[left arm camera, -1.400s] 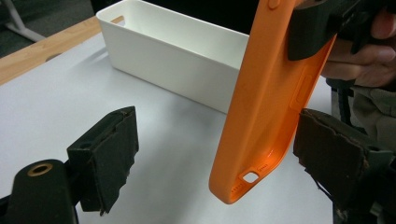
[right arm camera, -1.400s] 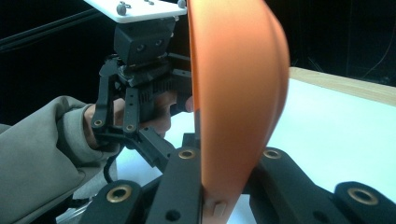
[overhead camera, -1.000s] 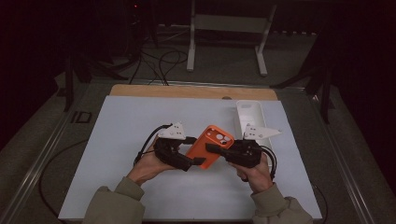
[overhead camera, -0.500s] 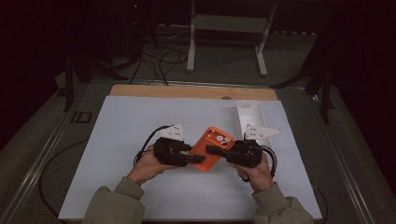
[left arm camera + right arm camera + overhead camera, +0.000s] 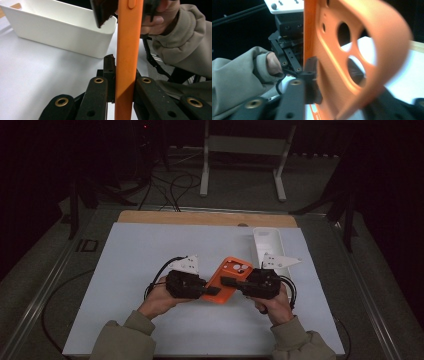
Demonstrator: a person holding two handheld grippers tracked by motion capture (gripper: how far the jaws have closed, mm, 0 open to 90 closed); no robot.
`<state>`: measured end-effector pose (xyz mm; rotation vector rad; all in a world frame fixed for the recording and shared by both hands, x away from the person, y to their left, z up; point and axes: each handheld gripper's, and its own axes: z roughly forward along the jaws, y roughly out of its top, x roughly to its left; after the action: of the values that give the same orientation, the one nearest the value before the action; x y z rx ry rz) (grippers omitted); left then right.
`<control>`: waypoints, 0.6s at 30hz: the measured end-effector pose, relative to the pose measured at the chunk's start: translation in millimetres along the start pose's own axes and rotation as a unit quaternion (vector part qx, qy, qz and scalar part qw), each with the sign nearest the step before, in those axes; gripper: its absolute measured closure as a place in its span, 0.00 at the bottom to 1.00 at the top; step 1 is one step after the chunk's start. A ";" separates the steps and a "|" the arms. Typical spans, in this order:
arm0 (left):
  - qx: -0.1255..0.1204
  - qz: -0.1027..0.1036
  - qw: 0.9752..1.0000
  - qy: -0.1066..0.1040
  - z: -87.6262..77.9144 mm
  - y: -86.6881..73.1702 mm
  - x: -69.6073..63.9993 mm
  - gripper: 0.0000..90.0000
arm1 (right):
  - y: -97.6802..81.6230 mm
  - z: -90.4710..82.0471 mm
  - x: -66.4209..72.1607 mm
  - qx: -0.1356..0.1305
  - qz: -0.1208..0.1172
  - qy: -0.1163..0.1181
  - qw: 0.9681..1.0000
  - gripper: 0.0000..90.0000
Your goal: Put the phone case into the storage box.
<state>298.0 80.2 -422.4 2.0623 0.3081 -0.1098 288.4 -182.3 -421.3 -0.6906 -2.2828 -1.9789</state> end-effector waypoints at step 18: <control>-0.034 -0.006 0.998 0.045 -10.9 0.2 1.8 0.95 | 3.2 -1.9 4.6 0.006 -0.004 -0.108 0.994 0.10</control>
<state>299.2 90.0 -417.3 2.0016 0.3749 -0.0140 284.8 -182.4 -416.6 -0.9385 -2.4145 -1.9805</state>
